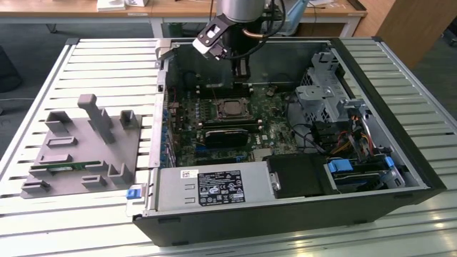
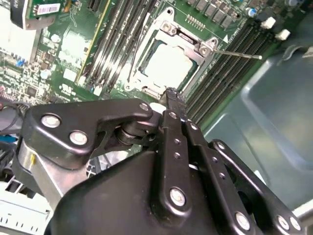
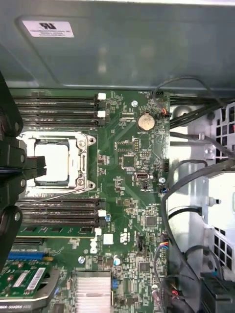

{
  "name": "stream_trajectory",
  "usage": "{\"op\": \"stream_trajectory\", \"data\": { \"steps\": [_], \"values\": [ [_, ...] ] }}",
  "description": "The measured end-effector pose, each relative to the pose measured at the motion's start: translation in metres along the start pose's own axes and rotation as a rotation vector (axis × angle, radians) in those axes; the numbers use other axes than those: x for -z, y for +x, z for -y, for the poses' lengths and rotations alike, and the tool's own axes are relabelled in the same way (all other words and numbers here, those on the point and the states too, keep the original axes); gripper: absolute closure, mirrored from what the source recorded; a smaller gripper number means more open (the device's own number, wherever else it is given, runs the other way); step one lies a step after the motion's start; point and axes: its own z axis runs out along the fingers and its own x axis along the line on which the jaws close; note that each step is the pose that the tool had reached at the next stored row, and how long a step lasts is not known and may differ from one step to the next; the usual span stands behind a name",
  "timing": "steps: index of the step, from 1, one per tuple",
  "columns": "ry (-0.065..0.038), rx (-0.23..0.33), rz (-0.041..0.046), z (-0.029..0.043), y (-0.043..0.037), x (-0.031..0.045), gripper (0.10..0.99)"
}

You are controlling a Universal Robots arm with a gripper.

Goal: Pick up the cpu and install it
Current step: 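Install the first cpu locking lever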

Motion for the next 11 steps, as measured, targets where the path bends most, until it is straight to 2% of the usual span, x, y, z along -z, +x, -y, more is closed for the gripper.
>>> {"op": "stream_trajectory", "data": {
  "steps": [1,3,11],
  "values": [
    [0.000,0.006,-0.0003,0.0000,0.0000,0.0000,0.980],
    [0.001,0.098,-0.0031,0.0000,0.0000,-0.0002,0.980],
    [0.002,0.244,-0.0066,0.0000,0.0000,-0.0007,0.980]
  ]
}}
